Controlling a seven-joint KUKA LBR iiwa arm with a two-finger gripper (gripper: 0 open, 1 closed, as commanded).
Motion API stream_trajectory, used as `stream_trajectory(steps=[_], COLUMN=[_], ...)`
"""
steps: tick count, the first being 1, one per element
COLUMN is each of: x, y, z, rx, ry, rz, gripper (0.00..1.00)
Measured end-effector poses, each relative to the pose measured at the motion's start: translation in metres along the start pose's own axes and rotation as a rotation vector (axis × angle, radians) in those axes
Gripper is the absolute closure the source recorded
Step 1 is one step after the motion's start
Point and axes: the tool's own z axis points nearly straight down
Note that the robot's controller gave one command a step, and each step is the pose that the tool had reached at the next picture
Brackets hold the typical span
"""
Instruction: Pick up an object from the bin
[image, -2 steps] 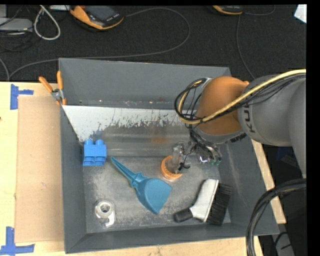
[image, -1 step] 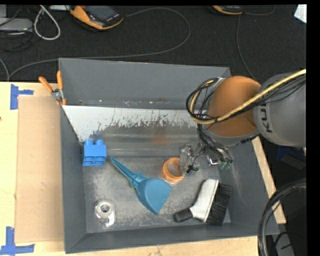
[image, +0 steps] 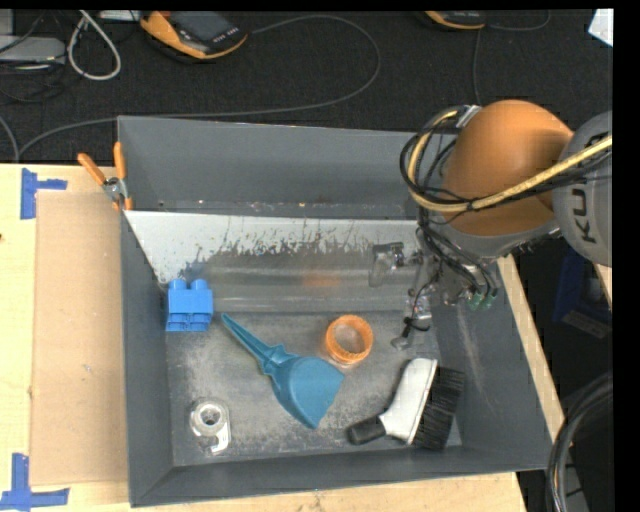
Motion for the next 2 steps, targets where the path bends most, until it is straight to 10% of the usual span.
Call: stream_trajectory(steps=[2], x=[-0.023], y=[-0.009], z=[0.013], rx=[0.0], ry=[0.004], rz=[0.214], gripper=[0.0])
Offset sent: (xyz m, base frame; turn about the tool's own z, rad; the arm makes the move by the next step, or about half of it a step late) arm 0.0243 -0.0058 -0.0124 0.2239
